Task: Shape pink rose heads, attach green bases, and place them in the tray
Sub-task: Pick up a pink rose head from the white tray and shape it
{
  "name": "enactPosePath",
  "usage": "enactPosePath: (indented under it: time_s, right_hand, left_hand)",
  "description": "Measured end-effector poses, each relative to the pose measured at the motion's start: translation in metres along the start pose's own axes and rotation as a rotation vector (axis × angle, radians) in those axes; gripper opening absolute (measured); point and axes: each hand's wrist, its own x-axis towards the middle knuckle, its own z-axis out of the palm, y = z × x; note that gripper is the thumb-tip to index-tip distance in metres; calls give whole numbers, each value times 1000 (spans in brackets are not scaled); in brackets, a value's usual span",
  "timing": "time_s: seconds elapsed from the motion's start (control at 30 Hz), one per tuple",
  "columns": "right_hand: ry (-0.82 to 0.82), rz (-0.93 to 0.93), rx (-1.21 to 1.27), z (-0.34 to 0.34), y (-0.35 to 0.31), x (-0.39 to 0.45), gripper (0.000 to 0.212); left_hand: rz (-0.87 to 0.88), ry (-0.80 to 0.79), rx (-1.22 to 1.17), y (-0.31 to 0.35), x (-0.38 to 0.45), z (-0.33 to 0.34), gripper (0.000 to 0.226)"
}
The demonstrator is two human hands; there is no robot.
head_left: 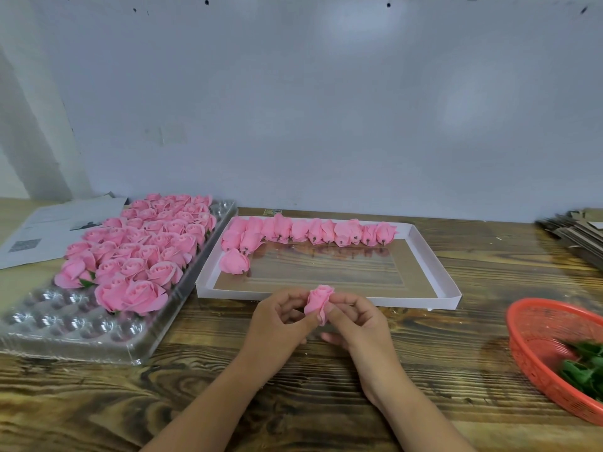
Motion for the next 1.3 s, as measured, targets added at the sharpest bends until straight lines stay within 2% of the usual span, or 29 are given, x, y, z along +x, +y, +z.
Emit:
enactPosePath:
  time_s: [0.33, 0.53, 0.63, 0.73, 0.83, 0.93, 1.03, 1.2, 1.3]
  right_hand:
    - [2, -5, 47, -1, -2, 0, 12]
    - [-72, -22, 111, -1, 1, 0, 24]
    - [-148, 30, 245, -2, 0, 1, 41]
    - [-204, 99, 334, -4, -2, 2, 41]
    - [-228, 152, 441, -5, -2, 3, 40]
    - [-304, 190, 555, -7, -4, 2, 35]
    - [-393, 200, 519, -6, -5, -2, 29]
    - [-395, 194, 399, -3, -5, -5, 50]
    - [-397, 223, 410, -2, -7, -5, 49]
  left_hand:
    - [25, -50, -86, 4, -2, 0, 22]
    - [-7, -37, -143, 6, -3, -3, 23]
    - [8, -35, -184, 5, -3, -3, 22]
    - [30, -12, -149, 4, -2, -4, 22]
    - [-23, -39, -148, 6, -2, -4, 30]
    - [-69, -239, -213, 15, -4, -4, 41]
    - [-86, -338, -205, 18, -6, -1, 56]
    - [-68, -337, -188, 16, -8, 1, 65]
    - [-60, -310, -183, 17, -8, 2, 63]
